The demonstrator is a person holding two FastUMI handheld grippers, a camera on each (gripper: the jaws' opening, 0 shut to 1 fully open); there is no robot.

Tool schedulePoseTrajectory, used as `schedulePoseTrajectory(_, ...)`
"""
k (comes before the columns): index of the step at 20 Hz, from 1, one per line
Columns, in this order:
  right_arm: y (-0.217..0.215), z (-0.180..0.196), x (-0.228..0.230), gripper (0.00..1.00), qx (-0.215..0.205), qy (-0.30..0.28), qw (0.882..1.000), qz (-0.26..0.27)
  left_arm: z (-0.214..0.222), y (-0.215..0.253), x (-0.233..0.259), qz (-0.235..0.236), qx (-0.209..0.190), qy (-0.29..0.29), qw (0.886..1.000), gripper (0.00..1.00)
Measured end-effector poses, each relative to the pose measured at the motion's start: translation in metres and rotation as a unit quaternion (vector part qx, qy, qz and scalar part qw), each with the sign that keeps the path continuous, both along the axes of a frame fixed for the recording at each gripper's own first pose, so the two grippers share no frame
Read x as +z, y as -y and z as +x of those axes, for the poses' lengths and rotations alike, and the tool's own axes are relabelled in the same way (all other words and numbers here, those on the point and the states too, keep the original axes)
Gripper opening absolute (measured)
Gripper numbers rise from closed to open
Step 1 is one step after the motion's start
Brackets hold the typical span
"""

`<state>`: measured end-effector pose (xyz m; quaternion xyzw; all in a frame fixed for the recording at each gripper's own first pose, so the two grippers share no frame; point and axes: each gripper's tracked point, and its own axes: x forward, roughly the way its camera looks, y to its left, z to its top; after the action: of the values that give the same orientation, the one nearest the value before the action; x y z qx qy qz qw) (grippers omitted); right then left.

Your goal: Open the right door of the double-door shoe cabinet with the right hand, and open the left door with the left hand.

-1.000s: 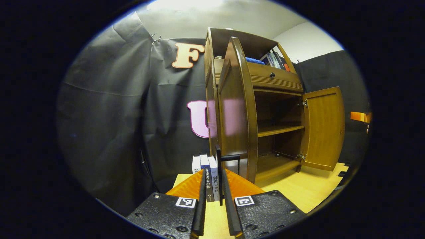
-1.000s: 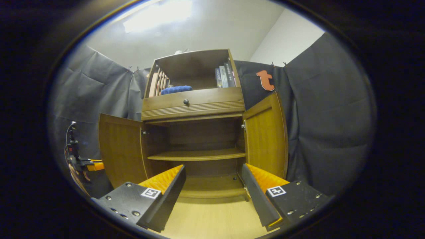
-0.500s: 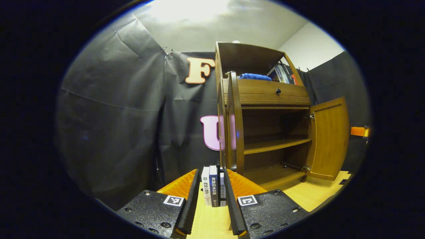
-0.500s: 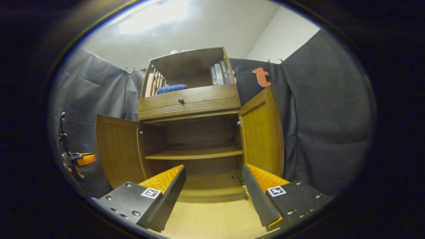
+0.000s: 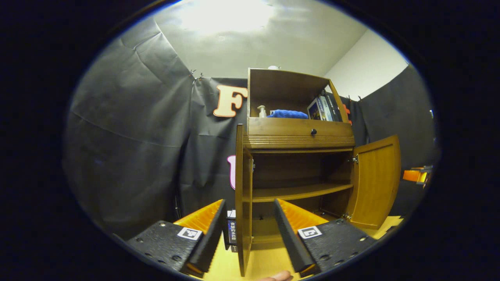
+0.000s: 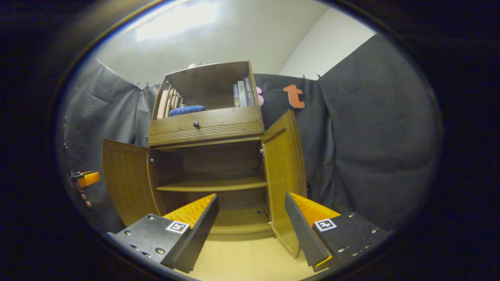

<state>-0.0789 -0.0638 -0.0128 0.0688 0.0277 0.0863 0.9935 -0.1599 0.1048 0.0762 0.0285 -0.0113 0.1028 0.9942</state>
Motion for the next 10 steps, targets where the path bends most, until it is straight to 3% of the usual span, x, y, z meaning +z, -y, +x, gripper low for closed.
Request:
schedulePoseTrajectory(3,0.007,0.005,0.002,0.97,-0.006,0.001,1.000,-0.004,0.009,0.007,0.001,-0.014,0.020,0.012,1.000,0.97)
schedulePoseTrajectory(5,0.007,0.007,-0.002,0.97,-0.006,0.001,1.000,-0.009,0.019,0.018,-0.004,-0.028,0.014,0.007,0.999,0.92)
schedulePoseTrajectory(7,0.005,0.012,-0.004,0.97,-0.003,0.000,1.000,-0.013,0.031,0.035,-0.007,-0.033,0.001,0.004,0.999,0.98)
schedulePoseTrajectory(8,0.005,0.015,-0.008,1.00,-0.003,-0.001,1.000,-0.014,0.037,0.041,-0.007,-0.029,-0.005,0.004,1.000,0.92)
schedulePoseTrajectory(10,0.002,0.023,-0.011,1.00,-0.002,-0.002,1.000,-0.015,0.049,0.057,-0.015,-0.024,-0.016,-0.004,1.000,0.92)
